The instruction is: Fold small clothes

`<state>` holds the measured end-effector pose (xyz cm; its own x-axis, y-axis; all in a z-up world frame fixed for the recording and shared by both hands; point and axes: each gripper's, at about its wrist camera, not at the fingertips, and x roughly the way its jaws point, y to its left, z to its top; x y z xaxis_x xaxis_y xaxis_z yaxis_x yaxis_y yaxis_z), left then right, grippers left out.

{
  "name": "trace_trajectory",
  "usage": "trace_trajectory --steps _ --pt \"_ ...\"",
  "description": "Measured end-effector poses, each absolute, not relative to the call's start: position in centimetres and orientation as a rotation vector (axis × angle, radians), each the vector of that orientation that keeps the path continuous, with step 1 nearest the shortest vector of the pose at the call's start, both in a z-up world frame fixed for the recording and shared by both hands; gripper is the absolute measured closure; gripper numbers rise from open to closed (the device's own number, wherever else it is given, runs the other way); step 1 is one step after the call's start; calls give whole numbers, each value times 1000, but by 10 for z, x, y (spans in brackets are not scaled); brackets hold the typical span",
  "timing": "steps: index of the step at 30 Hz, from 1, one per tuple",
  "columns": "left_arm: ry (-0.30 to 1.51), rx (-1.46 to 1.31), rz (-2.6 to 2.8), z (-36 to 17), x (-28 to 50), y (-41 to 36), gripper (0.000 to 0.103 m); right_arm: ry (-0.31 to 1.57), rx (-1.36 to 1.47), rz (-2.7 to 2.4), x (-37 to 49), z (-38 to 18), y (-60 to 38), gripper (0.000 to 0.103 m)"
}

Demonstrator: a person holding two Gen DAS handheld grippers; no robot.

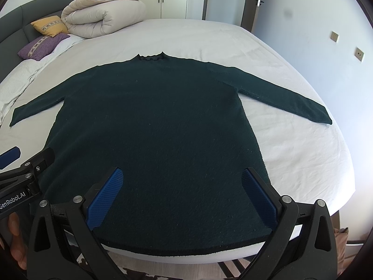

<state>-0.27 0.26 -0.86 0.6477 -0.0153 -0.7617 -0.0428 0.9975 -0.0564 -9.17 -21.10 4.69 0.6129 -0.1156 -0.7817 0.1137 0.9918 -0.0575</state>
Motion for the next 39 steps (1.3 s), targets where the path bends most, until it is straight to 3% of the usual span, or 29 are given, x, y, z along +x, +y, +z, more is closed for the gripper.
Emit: trace_trajectory --steps 8,21,25,35,36,39 --pt "865 -64 -29 -15 6 -6 0 885 103 -98 -89 44 -239 0" --pt "863 -9 -147 -12 76 -51 0 642 768 -379 -83 11 -551 0" --pt "1000 -35 -171 -33 105 -75 0 625 1001 -436 -74 -27 -640 0" --pt "1033 -193 -242 -50 184 -107 0 510 1221 -454 -21 -65 -712 0" --pt "1034 -224 -269 -51 192 -110 1 503 1231 -451 -15 -66 -714 2" --pt "1044 -273 -321 -54 209 -118 11 482 1300 -432 -1 -70 -721 18"
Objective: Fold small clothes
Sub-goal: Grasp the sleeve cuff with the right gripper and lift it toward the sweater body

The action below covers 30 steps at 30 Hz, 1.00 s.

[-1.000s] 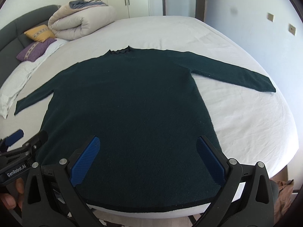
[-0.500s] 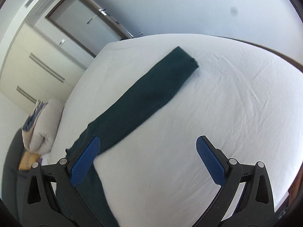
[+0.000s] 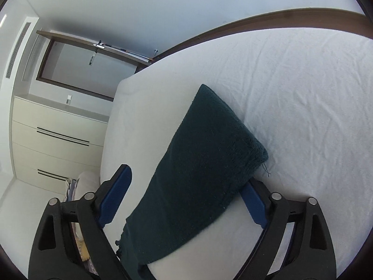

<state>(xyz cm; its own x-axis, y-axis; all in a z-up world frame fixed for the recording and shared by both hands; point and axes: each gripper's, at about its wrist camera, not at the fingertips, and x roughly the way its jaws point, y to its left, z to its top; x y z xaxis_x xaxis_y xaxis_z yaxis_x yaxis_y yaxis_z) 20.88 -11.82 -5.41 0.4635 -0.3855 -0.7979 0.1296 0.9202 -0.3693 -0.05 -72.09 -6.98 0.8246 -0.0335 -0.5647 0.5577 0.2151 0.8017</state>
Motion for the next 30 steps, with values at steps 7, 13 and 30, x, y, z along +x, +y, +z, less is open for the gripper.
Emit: trace_trajectory --steps 7,13,30 --pt "1075 -278 -401 -65 229 -127 36 523 1305 -476 18 -82 -719 83" --pt "1054 -376 -449 -65 249 -110 36 622 943 -467 83 -27 -660 96" --pt "1131 -855 -643 -89 300 -66 12 926 75 27 212 -75 -248 95"
